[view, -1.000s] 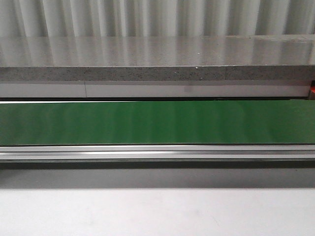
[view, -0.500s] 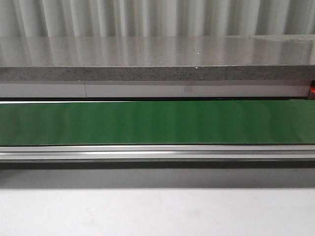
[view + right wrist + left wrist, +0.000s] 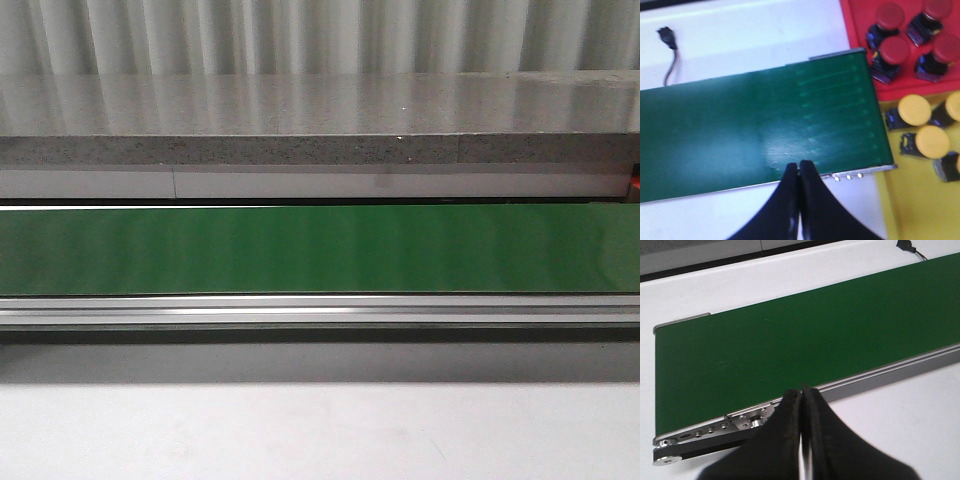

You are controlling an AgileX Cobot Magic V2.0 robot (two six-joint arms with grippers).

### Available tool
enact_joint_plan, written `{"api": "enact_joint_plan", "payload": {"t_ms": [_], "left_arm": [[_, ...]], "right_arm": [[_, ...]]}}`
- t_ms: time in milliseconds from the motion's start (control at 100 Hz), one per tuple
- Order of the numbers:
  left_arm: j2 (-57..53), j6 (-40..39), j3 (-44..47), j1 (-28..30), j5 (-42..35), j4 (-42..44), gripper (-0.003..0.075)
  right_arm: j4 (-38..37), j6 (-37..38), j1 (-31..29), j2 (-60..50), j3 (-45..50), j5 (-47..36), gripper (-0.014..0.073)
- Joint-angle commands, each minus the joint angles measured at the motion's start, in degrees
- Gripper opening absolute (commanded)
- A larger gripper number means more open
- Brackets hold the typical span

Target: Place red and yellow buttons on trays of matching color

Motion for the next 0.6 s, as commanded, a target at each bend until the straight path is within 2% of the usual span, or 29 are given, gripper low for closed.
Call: {"api": "enact_joint_plan", "payload": {"t_ms": [0,100,400,590], "left_arm": [[-0.1,-0.1,-1.5,-0.4,-3.6,-1.1,-0.0020],[-0.1,-0.1,-1.5,-0.4,-3.6,-1.1,-0.0020],[-0.1,-0.1,-1.5,-0.4,-3.6,-1.1,-0.0020],[-0.1,-0.1,-1.5,-0.4,-3.6,-1.1,-0.0020]], "right_arm": [[1.0,-0.1,2.2,-4.9,1.6,-7.5,-0.0066],[1.5,-0.1,3.9,-9.9,5.9,-12.1,-0.0066],[0.5,-0.1,4.0,-24.4,17.9,-21.6,-0.0066],[-2.6,-0.2,4.0,-32.5,23.1,-23.0,-0.0066]]}}
